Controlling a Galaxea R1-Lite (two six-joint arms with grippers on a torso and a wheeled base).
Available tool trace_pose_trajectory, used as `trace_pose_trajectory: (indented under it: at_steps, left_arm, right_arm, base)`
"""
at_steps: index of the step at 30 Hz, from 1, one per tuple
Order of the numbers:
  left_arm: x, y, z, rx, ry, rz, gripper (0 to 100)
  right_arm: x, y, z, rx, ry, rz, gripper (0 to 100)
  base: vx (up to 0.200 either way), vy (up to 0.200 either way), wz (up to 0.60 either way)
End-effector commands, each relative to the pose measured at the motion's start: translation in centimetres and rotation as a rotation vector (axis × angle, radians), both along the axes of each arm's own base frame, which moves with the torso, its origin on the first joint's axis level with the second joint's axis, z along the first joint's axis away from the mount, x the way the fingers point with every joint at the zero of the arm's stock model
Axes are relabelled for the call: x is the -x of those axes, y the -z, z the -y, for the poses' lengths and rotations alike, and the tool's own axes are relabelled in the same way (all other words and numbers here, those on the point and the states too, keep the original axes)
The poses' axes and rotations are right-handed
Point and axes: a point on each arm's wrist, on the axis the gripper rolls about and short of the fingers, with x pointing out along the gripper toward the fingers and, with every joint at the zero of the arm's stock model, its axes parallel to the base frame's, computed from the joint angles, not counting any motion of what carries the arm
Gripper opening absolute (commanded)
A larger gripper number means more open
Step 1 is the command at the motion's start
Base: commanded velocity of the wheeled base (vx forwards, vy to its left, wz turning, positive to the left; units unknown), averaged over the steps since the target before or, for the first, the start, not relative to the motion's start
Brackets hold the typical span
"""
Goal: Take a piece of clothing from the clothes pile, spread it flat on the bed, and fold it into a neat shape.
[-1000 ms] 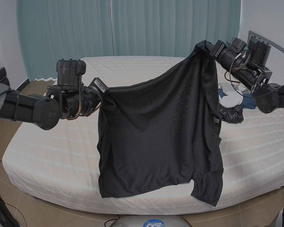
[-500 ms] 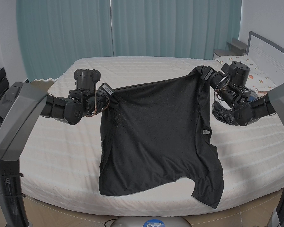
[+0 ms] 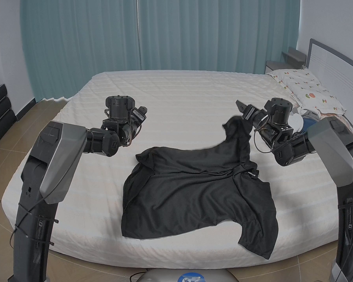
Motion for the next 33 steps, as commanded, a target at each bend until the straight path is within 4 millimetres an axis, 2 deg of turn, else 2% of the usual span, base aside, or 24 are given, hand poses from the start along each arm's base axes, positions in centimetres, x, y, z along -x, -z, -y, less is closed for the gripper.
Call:
trace_pose_trajectory:
  at_steps: [1,3,10,15,17,18,19,20,22,24,27,28,33]
  left_arm:
    - [-1.6,4.9,-0.8,-0.056,-0.04,-0.063,100]
    - [-1.7,5.1,-1.2,-0.057,-0.048,-0.065,100]
    - [-1.6,5.2,-2.5,-0.061,-0.074,-0.11,100]
    - [0.3,3.7,-3.4,-0.035,-0.034,-0.187,100]
    - [0.7,3.5,-3.4,-0.027,-0.02,-0.195,100]
    - [2.2,2.9,-3.6,-0.003,0.053,-0.235,100]
    - [2.3,2.9,-3.6,-0.002,0.058,-0.239,100]
    - [3.3,2.8,-3.6,0.013,0.113,-0.27,100]
    - [3.8,3.0,-3.6,0.015,0.13,-0.286,100]
    - [4.6,3.8,-3.4,0.012,0.131,-0.333,100]
    - [5.7,3.9,-3.7,0.037,0.122,-0.371,100]
    - [7.6,3.9,-4.0,0.07,0.143,-0.419,100]
    - [10.9,3.1,-4.5,0.126,0.155,-0.466,100]
  right_arm:
    - [-1.5,6.1,1.1,0.067,0.028,-0.172,100]
    - [-1.5,6.7,1.7,0.087,0.038,-0.202,100]
    - [-0.8,7.0,3.6,0.093,0.068,-0.249,100]
    - [1.9,8.1,4.7,0.089,0.02,-0.346,100]
    - [2.1,8.3,4.8,0.088,0.015,-0.355,100]
    - [2.9,8.6,5.1,0.084,-0.002,-0.385,100]
    - [2.9,8.6,5.1,0.082,-0.004,-0.386,100]
    - [3.4,9.0,5.1,0.067,-0.019,-0.409,100]
    - [3.7,9.2,5.1,0.047,-0.019,-0.424,100]
    - [4.9,9.0,5.2,-0.032,-0.01,-0.449,100]
    - [5.9,9.2,5.3,-0.074,-0.011,-0.484,100]
    - [7.1,9.3,5.5,-0.105,-0.021,-0.516,100]
    - [8.9,9.3,6.2,-0.15,-0.012,-0.526,100]
  base:
    - [0.0,0.0,0.0]
    - [0.0,0.0,0.0]
    - [0.0,0.0,0.0]
    - [0.0,0.0,0.0]
    - [0.0,0.0,0.0]
    - [0.0,0.0,0.0]
    - [0.0,0.0,0.0]
    - [0.0,0.0,0.0]
    - [0.0,0.0,0.0]
    - [0.0,0.0,0.0]
    - [0.0,0.0,0.0]
    - [0.0,0.0,0.0]
    - [0.0,0.0,0.0]
